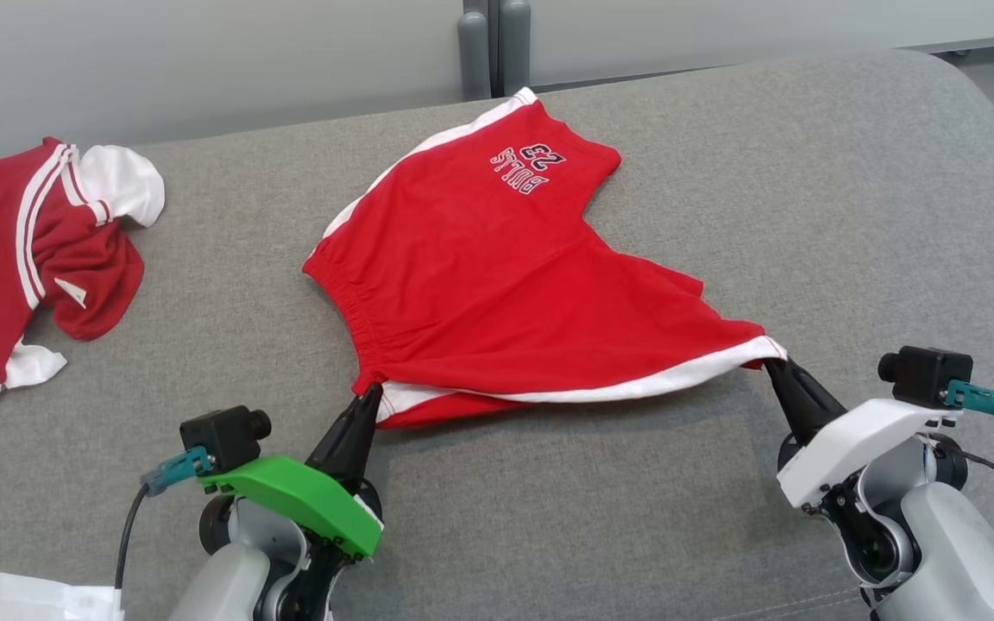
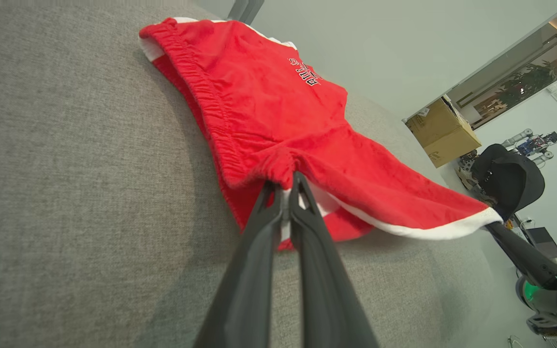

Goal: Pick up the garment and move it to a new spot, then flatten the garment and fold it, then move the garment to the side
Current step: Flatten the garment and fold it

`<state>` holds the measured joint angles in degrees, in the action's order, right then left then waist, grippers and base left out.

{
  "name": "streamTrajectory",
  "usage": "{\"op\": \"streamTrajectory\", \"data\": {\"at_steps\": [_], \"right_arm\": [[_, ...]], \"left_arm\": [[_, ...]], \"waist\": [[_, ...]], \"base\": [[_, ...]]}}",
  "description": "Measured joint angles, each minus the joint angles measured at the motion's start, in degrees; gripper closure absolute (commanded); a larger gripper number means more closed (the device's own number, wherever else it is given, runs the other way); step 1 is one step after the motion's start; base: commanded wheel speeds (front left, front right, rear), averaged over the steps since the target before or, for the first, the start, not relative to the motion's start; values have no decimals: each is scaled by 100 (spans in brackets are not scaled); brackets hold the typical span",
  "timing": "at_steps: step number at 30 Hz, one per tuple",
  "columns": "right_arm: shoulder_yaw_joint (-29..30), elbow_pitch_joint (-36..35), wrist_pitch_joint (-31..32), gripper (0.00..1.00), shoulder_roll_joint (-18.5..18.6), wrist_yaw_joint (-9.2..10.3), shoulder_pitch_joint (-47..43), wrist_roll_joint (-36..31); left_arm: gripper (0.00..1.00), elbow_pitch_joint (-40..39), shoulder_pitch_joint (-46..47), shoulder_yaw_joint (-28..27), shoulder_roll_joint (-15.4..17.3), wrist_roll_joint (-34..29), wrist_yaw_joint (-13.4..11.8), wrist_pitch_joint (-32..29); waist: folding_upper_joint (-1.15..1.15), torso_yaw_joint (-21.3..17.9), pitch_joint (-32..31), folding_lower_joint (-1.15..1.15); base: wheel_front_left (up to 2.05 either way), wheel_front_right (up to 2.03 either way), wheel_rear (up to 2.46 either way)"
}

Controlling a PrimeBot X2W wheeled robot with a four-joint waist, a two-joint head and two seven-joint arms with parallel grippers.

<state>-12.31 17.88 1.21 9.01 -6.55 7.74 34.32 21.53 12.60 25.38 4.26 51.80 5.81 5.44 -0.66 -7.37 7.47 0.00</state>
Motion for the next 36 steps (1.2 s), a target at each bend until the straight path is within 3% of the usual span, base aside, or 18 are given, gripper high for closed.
{"op": "streamTrajectory", "data": {"at_steps": [8,17,36], "right_arm": [[-356,-108,-472,100,410,-51,-69,-439],[-623,-171,-784,100,448,-51,-740,-450],[-800,396,-984,100,538,-52,-1123,-402]], "left_arm": [[100,14,-4,-30,14,3,78,278],[100,-68,-465,294,219,3,124,359],[100,-358,-980,948,737,452,125,48]], "waist": [[0,17,-196,0],[0,102,-381,0],[0,106,-489,0]], "base": [[0,0,0],[0,0,0],[0,0,0]]}}
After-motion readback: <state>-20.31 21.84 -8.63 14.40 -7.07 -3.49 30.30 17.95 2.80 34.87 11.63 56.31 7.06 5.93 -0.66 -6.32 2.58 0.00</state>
